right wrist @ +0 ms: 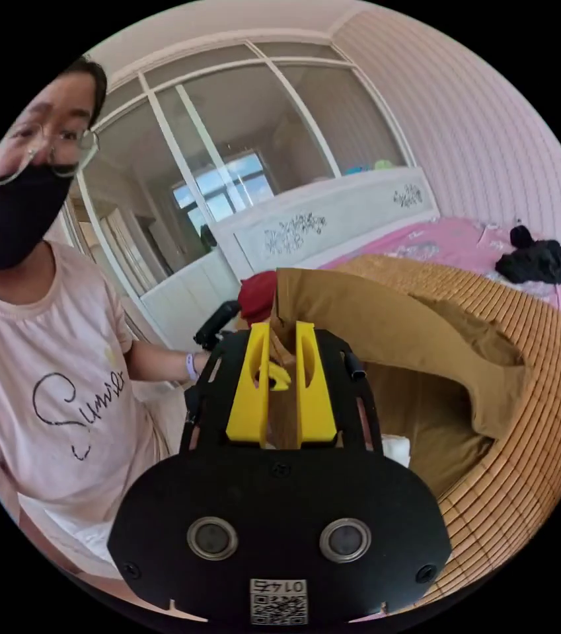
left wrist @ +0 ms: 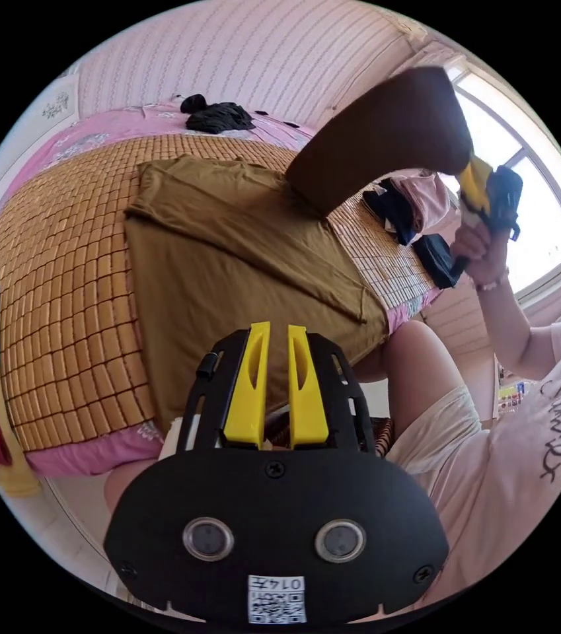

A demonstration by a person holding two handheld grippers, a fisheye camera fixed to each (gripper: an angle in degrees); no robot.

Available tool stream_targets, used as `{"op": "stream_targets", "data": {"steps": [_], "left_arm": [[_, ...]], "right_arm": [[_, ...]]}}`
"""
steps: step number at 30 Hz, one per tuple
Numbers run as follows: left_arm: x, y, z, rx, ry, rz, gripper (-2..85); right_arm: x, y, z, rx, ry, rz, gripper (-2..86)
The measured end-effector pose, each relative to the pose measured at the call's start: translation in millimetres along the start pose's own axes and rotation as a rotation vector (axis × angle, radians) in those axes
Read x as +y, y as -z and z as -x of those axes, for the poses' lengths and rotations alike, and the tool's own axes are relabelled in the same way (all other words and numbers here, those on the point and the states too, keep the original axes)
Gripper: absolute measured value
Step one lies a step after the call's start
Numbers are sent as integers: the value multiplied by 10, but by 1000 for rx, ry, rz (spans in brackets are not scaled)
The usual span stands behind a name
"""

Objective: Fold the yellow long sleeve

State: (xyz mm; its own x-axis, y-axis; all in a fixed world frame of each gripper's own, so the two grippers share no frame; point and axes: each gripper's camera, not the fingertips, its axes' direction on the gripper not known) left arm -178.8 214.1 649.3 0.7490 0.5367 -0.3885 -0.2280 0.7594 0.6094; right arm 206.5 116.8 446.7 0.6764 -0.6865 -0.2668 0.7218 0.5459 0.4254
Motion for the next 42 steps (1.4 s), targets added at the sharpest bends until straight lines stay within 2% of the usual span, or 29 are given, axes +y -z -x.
{"op": "stream_targets", "data": {"steps": [2,6,8,12,15,16,19,27,29,32,34,36,38,42], "left_arm": [[133,177,171,-48,50,-7,50],[268,363,428,-121,118,-2,56],[228,337,463,-84,121,2,64],[12,45,355,-30,66,85,84],[-112,-186,248,-24,18,147,72],[-128,-229,231,-16,3,163,68],[-167,-251,155,-53,-60,185,13],[-288,1071,-64,-28,-185,-166,-5],[-229,1276,-5,-17,-178,-191,-3],[-101,1210,200,-62,-118,-93,12],[-6,1043,370,-120,-37,-9,36],[104,868,559,-98,31,87,60],[149,845,642,-62,65,112,64],[53,987,749,-71,69,74,64]], "right_arm": [[386,-662,0,-14,-104,204,84],[700,-1080,107,149,-173,324,83],[699,-1338,212,235,-161,405,89],[544,-1704,399,344,-82,430,98],[478,-2064,410,460,-41,473,79],[470,-2224,359,492,-39,550,57],[244,-2220,405,504,10,545,15],[-563,-1554,935,486,176,292,7],[-660,-1580,1006,404,211,287,11],[-584,-1855,824,264,163,365,20],[-469,-2012,662,220,103,416,27],[-341,-2091,514,215,44,472,36],[-196,-2040,367,229,5,521,47],[-72,-1713,8,292,-36,495,70]]}}
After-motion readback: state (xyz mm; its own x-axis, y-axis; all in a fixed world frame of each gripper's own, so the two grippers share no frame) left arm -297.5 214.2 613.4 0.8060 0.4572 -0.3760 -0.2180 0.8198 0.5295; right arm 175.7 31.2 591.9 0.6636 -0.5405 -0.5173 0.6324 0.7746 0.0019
